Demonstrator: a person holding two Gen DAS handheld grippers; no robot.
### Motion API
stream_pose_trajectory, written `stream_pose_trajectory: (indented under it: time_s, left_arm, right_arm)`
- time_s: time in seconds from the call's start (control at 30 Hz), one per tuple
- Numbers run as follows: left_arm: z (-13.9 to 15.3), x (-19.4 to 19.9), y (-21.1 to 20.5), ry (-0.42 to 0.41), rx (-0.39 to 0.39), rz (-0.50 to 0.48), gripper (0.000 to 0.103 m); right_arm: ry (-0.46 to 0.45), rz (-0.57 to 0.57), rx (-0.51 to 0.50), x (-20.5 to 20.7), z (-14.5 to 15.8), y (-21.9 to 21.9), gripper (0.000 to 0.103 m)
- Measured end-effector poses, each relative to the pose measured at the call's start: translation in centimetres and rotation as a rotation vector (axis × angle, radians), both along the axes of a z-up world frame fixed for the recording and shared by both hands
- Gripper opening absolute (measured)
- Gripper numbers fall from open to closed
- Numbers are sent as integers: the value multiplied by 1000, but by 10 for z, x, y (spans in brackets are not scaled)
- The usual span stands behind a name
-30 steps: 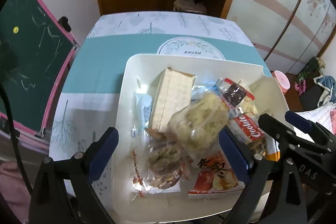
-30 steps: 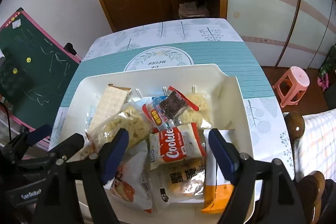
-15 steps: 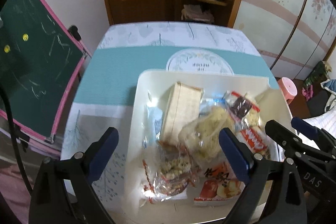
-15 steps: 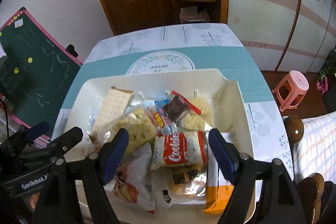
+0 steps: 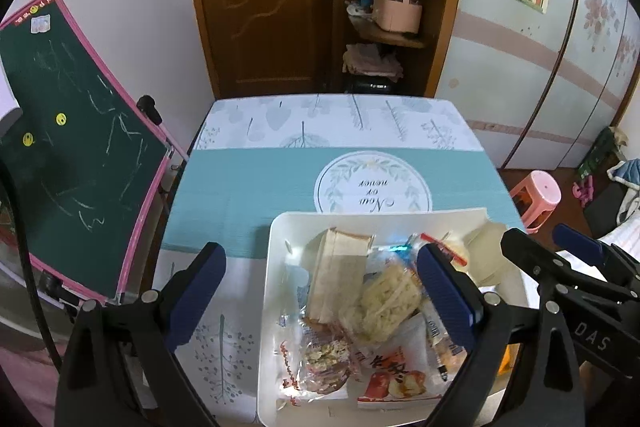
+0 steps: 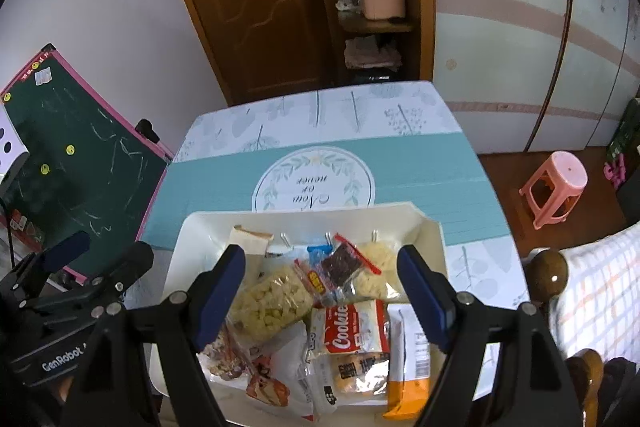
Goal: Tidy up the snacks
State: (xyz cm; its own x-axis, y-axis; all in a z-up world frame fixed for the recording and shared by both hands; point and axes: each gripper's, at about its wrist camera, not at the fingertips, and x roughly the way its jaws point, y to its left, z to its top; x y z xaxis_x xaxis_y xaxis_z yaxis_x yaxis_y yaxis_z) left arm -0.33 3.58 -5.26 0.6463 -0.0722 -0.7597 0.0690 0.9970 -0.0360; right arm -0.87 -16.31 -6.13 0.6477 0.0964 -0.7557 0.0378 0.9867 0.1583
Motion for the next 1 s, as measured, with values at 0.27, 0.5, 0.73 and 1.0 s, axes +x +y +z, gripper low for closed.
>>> stream_pose_trajectory:
  time_s: [0.27, 0.5, 0.73, 1.0]
  left_arm:
    - [22, -16, -1, -14, -17, 0, 96]
    - [27, -23, 2, -50, 20, 60, 97]
    - [24, -22, 5, -31, 23, 82, 97]
    - [21, -22, 5, -19, 17, 77, 97]
  right_arm:
    - [-50, -63, 2, -20, 26, -4, 79]
    - [-83, -49, -33, -28, 31, 3, 79]
    - [-87, -48, -33, -25, 31, 3, 79]
    - [-87, -45, -36, -25, 30, 4, 79]
